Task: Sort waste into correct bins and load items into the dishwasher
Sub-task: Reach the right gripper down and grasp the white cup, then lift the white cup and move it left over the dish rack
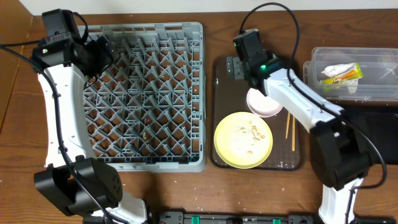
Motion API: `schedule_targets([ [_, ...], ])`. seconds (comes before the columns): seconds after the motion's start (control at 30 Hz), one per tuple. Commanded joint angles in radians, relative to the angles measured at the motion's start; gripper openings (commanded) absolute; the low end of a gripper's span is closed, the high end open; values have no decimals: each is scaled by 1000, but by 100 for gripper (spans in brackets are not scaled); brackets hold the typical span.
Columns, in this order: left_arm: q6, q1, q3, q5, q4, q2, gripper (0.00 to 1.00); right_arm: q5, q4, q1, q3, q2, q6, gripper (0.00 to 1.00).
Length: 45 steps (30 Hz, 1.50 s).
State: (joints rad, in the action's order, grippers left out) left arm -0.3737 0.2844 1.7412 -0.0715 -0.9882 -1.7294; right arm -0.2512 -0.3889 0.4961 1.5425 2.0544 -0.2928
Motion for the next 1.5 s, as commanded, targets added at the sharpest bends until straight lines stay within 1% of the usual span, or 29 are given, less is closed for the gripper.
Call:
schedule_targets([
  [0.0, -6, 2, -3, 9, -3, 24, 98, -30, 28, 8, 0, 11, 36, 67],
  [0.1, -6, 2, -3, 9, -3, 24, 98, -33, 34, 5, 0, 12, 57, 53],
  [0.13, -6, 2, -3, 9, -3, 24, 98, -33, 31, 2, 0, 13, 72, 50],
  [0.2, -6, 2, -3, 9, -2, 24, 98, -40, 15, -5, 0, 27, 73, 47],
  [0.27, -6, 2, -3, 9, -3, 24, 98, -40, 14, -6, 0, 43, 74, 39],
  [0.3, -6, 2, -3, 9, -3, 24, 98, -40, 15, -6, 0, 58, 73, 33],
  [0.37, -6, 2, -3, 9, -3, 24, 98, -41, 16, -5, 0, 71, 73, 29],
  [0.47, -6, 2, -3, 9, -3, 24, 98, -50, 33, -5, 2, 65, 74, 24],
  [0.53, -6, 2, -3, 9, -3, 24, 98, -70, 38, -5, 13, 56, 74, 16],
  [0.57, -6, 2, -3, 9, -3, 24, 98, -84, 37, -5, 24, 47, 74, 5],
  [0.6, -6, 2, -3, 9, -3, 24, 98, -90, 34, -5, 29, 38, 74, 1],
  [0.87, -6, 2, -3, 9, -3, 24, 98, -64, -5, -5, 51, -94, 68, 1],
  [0.97, -6, 2, -3, 9, -3, 24, 98, 131, -8, -5, 51, -177, 62, 1],
  [1.03, -6, 2, -3, 9, -3, 24, 98, 302, 17, -5, 51, -206, 62, 1],
  [1.17, -6, 2, -3, 9, -3, 24, 98, 751, 153, -3, 51, -204, 62, 1],
  [1.23, -6, 2, -3, 9, -2, 24, 98, 912, 231, 6, 51, -186, 33, 1],
  [1.33, -6, 2, -3, 9, -3, 24, 98, 962, 301, 26, 51, -151, -78, 1],
  [1.4, -6, 2, -3, 9, -3, 24, 98, 984, 326, 37, 51, -126, -120, 1],
  [1.47, -6, 2, -3, 9, -3, 24, 98, 1047, 359, 44, 51, -96, -147, 1],
])
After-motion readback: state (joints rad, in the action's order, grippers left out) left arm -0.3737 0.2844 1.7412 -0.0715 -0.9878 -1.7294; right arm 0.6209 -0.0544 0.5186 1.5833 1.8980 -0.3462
